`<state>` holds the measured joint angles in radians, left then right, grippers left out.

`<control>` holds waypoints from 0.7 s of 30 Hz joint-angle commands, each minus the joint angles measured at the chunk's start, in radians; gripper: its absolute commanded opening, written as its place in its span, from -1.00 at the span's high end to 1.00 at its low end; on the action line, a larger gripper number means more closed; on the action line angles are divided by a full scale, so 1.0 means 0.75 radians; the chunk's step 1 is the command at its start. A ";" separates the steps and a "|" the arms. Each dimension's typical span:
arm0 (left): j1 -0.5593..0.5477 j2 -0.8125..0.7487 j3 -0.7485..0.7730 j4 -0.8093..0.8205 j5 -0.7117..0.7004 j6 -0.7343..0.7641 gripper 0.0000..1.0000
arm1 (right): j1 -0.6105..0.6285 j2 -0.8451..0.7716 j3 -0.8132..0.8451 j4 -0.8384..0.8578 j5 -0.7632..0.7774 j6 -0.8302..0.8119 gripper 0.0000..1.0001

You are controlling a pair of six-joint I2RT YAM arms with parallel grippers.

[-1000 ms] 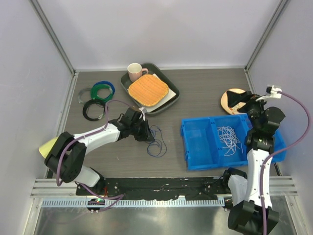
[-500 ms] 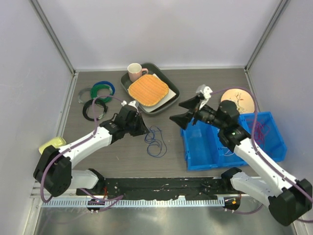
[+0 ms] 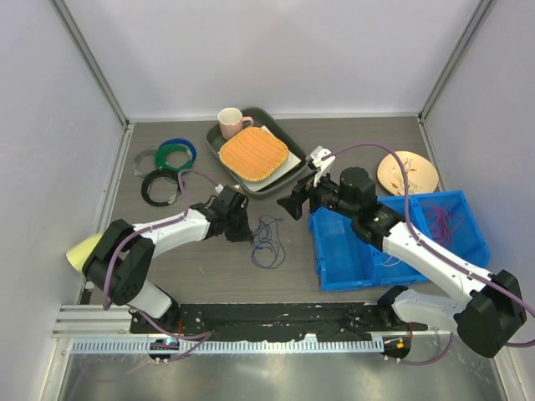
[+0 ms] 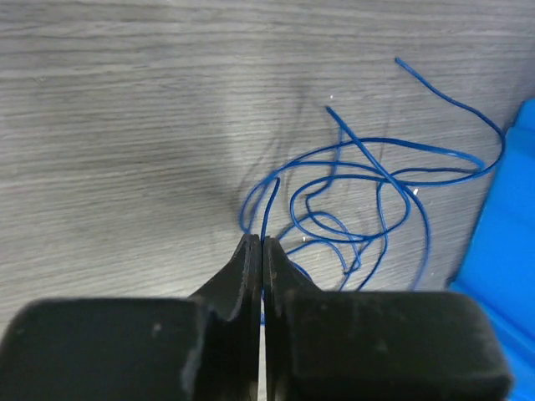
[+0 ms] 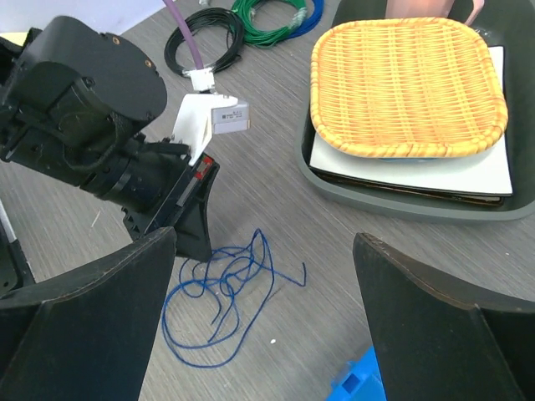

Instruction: Untangle the cables

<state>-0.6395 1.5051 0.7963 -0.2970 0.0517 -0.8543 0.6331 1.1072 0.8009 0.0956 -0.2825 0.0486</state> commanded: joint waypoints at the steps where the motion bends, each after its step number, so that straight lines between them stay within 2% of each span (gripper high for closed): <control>1: -0.017 0.030 0.057 0.122 0.109 0.010 1.00 | 0.021 0.025 0.080 0.016 0.039 -0.059 -0.85; 4: -0.023 -0.014 0.049 0.132 0.105 0.032 1.00 | 0.041 0.068 0.092 0.006 -0.020 -0.106 -0.84; 9: -0.023 -0.296 -0.053 0.069 -0.062 0.043 1.00 | 0.074 0.192 0.135 -0.025 -0.051 -0.181 -0.84; 15: -0.023 -0.675 -0.180 -0.021 -0.345 -0.031 1.00 | 0.168 0.401 0.268 -0.119 0.157 -0.120 -0.80; 21: -0.023 -0.855 -0.156 -0.205 -0.547 -0.076 1.00 | 0.258 0.604 0.264 -0.097 0.360 -0.022 -0.76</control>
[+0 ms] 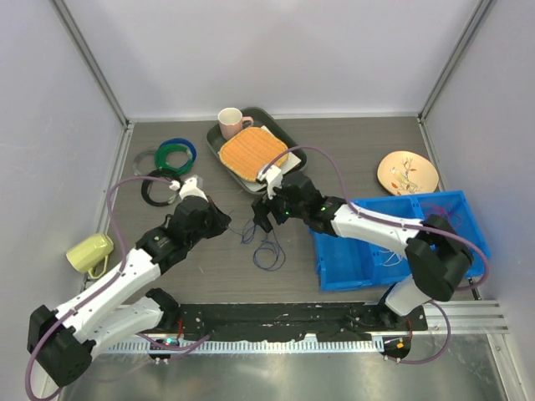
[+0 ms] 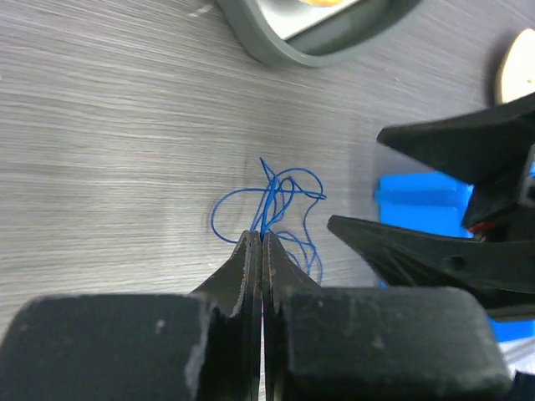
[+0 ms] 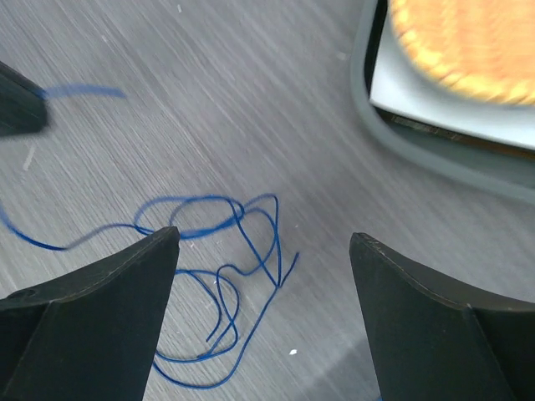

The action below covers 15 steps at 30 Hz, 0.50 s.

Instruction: Untangle the cables

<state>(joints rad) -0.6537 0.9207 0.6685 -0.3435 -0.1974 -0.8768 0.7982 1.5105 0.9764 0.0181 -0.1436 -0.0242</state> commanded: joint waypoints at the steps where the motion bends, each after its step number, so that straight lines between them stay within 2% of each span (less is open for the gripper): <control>1: -0.004 -0.108 0.023 -0.164 -0.248 -0.052 1.00 | 0.038 0.080 0.028 0.019 0.185 0.104 -0.76; 3: -0.004 -0.135 0.043 -0.200 -0.362 -0.060 1.00 | 0.042 0.117 0.024 0.035 0.269 0.153 -0.73; 6: -0.004 -0.144 0.082 -0.225 -0.475 -0.074 1.00 | 0.058 0.148 -0.046 0.182 0.237 0.251 -0.68; 8: -0.004 -0.131 0.117 -0.239 -0.487 -0.066 1.00 | 0.075 0.176 -0.070 0.268 0.157 0.296 -0.66; 11: -0.002 -0.127 0.141 -0.241 -0.504 -0.046 1.00 | 0.095 0.274 -0.046 0.313 0.163 0.339 -0.64; 15: 0.000 -0.125 0.152 -0.248 -0.555 -0.029 1.00 | 0.138 0.385 0.034 0.262 0.185 0.339 -0.57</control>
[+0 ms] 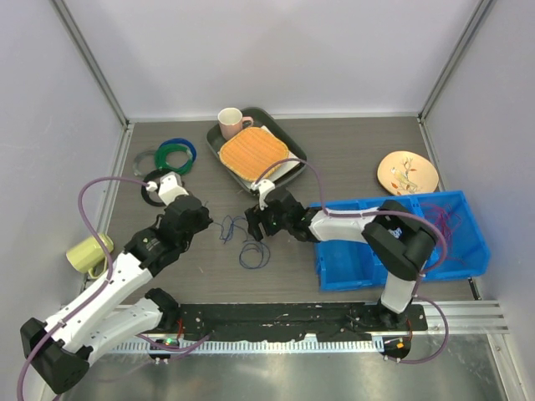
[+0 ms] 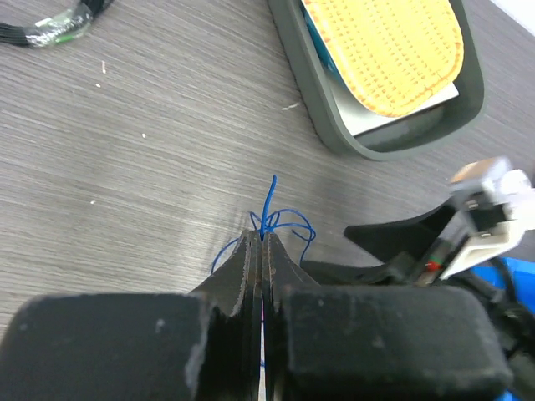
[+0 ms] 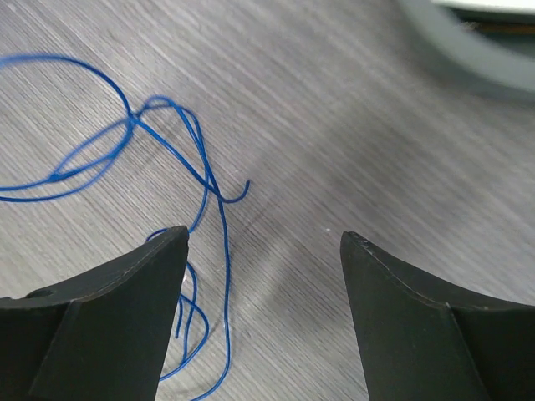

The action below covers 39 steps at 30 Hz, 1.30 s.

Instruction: Untangle the cables

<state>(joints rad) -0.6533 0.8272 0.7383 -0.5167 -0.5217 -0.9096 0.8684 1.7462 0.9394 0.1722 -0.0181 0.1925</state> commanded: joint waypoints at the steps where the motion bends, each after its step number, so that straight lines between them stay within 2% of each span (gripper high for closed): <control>1: 0.004 0.001 0.061 -0.019 -0.135 0.016 1.00 | 0.055 0.097 0.097 0.047 0.018 0.044 -0.56; 6: 0.024 0.010 0.063 0.000 -0.129 0.039 1.00 | 0.147 0.167 0.165 0.004 0.104 0.013 -0.50; 8: 0.041 0.010 0.055 0.016 -0.086 0.084 1.00 | 0.169 0.191 0.197 -0.027 0.159 0.011 -0.39; 9: 0.053 0.006 0.053 0.026 -0.074 0.096 1.00 | 0.194 0.192 0.208 -0.039 0.232 0.005 -0.06; 11: 0.116 0.004 0.040 0.018 -0.063 0.098 1.00 | 0.206 0.181 0.208 -0.056 0.310 0.023 0.40; 12: 0.147 0.004 0.036 0.002 -0.049 0.096 1.00 | 0.210 0.157 0.200 -0.056 0.367 0.036 0.74; 14: 0.253 -0.003 0.024 -0.015 -0.010 0.090 1.00 | 0.210 0.118 0.153 -0.052 0.455 0.089 0.98; 16: 0.355 -0.011 -0.001 -0.023 0.039 0.086 1.00 | 0.210 0.032 0.108 -0.039 0.594 0.126 0.98; 20: 0.462 -0.039 -0.044 -0.074 0.027 0.068 1.00 | 0.208 -0.195 -0.088 0.001 0.827 0.185 0.98; 23: 0.486 -0.074 -0.060 -0.156 -0.055 0.035 1.00 | 0.208 -0.407 -0.233 0.044 0.920 0.189 0.99; 26: 0.509 -0.101 -0.093 -0.105 0.002 0.053 1.00 | 0.210 -0.593 -0.240 0.008 0.936 0.110 0.98; 31: 0.525 -0.082 -0.115 -0.133 -0.049 0.031 1.00 | 0.208 -0.765 -0.081 -0.064 1.053 -0.168 0.99; 33: 0.529 -0.072 -0.123 -0.107 -0.035 0.031 1.00 | 0.200 -0.800 0.058 -0.048 1.238 -0.283 0.98; 34: 0.531 -0.062 -0.125 -0.101 -0.024 0.033 1.00 | 0.190 -0.807 0.101 -0.025 1.294 -0.395 0.99; 36: 0.534 -0.052 -0.127 -0.096 -0.035 0.027 1.00 | 0.151 -0.821 0.244 0.012 1.400 -0.481 0.99; 39: 0.546 -0.033 -0.132 -0.103 -0.047 0.016 1.00 | 0.078 -0.843 0.408 0.028 1.419 -0.588 0.99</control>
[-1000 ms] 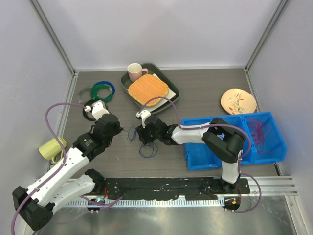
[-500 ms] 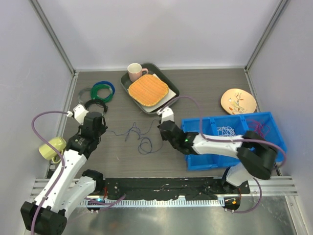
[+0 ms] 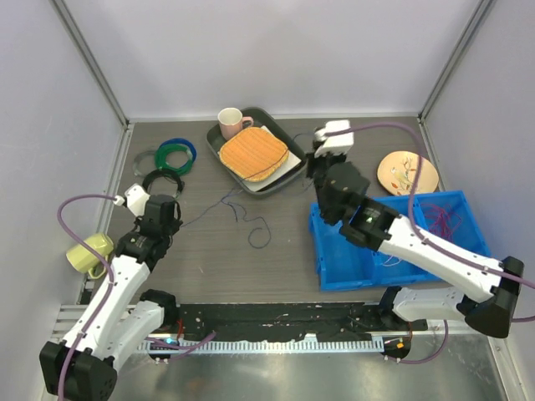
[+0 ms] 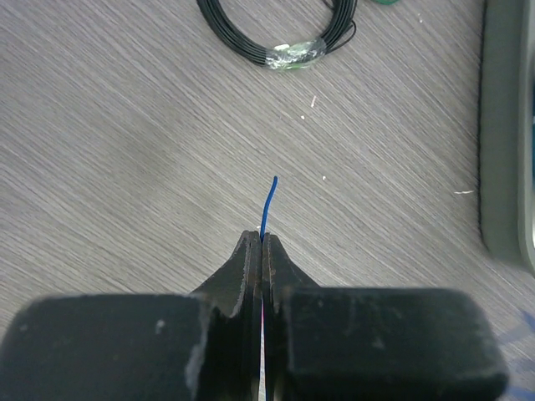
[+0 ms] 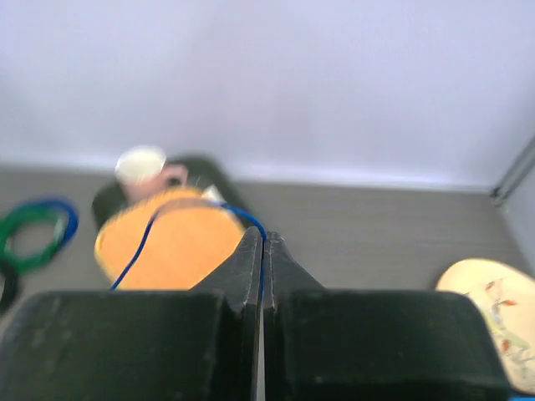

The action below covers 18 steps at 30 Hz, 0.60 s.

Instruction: Untangle the cables

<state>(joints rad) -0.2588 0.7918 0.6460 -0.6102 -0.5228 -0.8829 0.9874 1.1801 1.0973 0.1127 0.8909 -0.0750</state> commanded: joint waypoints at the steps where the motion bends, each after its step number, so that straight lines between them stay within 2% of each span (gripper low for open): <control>1: 0.022 0.016 -0.008 0.024 -0.043 -0.021 1.00 | -0.144 -0.095 0.260 0.097 0.193 -0.235 0.99; 3: 0.022 0.024 -0.008 0.036 -0.021 -0.019 1.00 | -0.206 -0.123 0.306 0.073 0.109 -0.238 0.99; 5: 0.022 0.024 -0.011 0.077 0.038 0.007 0.93 | -0.239 -0.144 0.339 0.022 -0.071 -0.221 0.98; 6: 0.022 0.024 -0.015 0.104 0.083 0.036 0.72 | -0.239 -0.150 0.349 -0.003 -0.124 -0.211 0.98; 7: 0.024 0.026 -0.025 0.138 0.215 0.068 0.61 | -0.239 -0.154 0.373 -0.088 -0.284 -0.185 0.98; 8: 0.022 0.034 -0.031 0.209 0.279 0.123 0.49 | -0.239 -0.154 0.382 -0.123 -0.361 -0.136 0.99; 10: 0.022 0.045 -0.043 0.269 0.408 0.152 0.41 | -0.239 -0.150 0.384 -0.191 -0.514 -0.101 0.99; 11: 0.022 0.053 -0.041 0.267 0.419 0.163 0.24 | -0.239 -0.150 0.382 -0.195 -0.630 -0.090 0.99; 13: 0.022 0.077 -0.029 0.255 0.425 0.163 -0.02 | -0.239 -0.140 0.380 -0.191 -0.705 -0.060 0.99; 14: 0.024 0.084 -0.027 0.249 0.425 0.163 -0.38 | -0.239 -0.136 0.384 -0.193 -0.738 -0.058 0.99; 15: 0.022 0.094 -0.023 0.245 0.427 0.161 -0.59 | -0.237 -0.125 0.392 -0.197 -0.744 -0.049 0.99; 18: 0.024 0.098 -0.023 0.249 0.439 0.161 -0.91 | -0.239 -0.103 0.433 -0.230 -0.740 -0.047 0.98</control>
<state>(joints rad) -0.2462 0.8635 0.6178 -0.4671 -0.2375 -0.7876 0.8085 1.0870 1.3617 -0.0357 0.4301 -0.1375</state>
